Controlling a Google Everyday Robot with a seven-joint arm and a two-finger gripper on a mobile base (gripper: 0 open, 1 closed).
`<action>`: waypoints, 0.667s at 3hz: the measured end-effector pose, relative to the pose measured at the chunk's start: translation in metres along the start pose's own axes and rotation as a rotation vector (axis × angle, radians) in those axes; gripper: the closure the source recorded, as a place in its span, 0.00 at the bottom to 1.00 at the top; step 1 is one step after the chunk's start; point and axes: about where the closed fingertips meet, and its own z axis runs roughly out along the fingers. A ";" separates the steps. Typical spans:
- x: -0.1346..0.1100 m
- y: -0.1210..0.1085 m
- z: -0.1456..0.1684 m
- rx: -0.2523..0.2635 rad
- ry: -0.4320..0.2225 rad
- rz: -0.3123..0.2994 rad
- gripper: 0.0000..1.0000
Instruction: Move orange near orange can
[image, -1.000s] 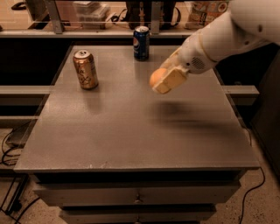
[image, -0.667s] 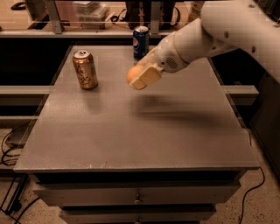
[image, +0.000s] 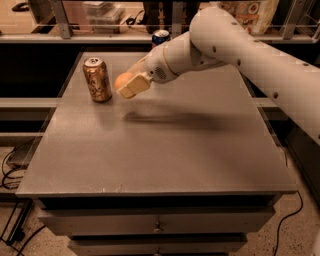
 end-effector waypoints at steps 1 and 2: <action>-0.007 -0.004 0.029 -0.009 -0.030 0.033 0.58; -0.014 -0.003 0.048 -0.021 -0.053 0.049 0.35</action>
Offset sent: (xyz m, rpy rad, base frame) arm 0.0257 0.0610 -0.0165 0.0987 0.0462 -0.0029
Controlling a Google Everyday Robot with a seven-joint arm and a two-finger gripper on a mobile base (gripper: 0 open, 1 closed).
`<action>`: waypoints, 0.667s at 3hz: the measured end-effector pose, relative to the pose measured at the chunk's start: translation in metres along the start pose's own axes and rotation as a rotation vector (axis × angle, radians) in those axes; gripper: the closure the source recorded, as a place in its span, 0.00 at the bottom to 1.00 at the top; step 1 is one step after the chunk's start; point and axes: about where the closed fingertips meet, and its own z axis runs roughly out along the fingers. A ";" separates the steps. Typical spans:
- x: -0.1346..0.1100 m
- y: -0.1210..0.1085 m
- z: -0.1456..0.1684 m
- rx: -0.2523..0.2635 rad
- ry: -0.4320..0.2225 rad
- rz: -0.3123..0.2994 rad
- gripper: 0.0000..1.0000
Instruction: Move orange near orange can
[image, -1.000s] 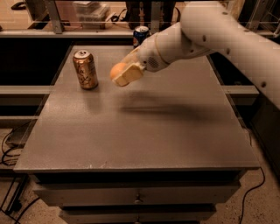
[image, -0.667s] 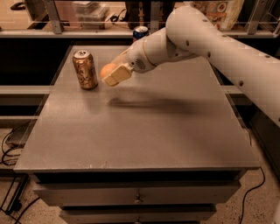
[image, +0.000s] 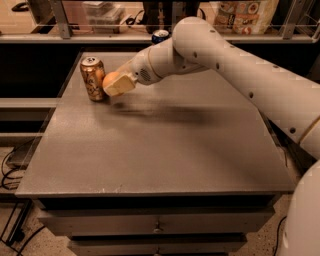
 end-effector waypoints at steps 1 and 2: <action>-0.001 0.000 0.007 0.000 -0.010 0.014 0.12; 0.003 0.001 0.006 -0.017 -0.021 0.044 0.00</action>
Offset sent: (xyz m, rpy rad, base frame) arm -0.0004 -0.0048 -0.0056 0.0593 0.0752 -0.0139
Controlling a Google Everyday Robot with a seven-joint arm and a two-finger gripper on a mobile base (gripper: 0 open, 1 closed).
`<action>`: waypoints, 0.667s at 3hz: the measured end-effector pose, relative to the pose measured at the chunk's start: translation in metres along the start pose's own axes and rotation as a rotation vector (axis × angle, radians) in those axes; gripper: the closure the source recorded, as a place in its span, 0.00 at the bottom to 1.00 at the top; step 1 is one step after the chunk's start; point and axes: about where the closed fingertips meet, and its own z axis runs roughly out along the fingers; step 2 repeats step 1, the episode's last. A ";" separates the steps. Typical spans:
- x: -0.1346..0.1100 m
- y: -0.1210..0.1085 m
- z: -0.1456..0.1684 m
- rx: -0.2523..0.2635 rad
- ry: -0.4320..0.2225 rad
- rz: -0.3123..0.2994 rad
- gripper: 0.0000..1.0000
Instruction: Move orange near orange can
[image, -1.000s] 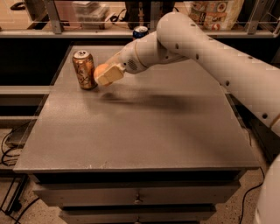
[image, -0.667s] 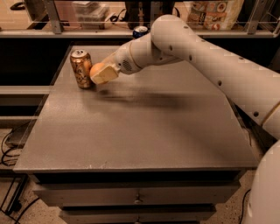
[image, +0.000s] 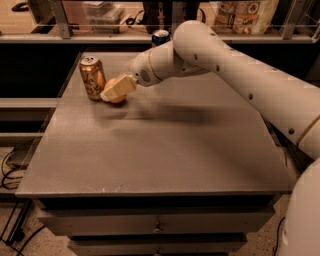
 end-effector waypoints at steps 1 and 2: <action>0.000 0.000 0.000 -0.001 0.000 0.001 0.00; 0.000 0.000 0.000 -0.001 0.000 0.001 0.00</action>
Offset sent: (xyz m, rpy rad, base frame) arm 0.0000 0.0000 0.0000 0.0000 0.0000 0.0000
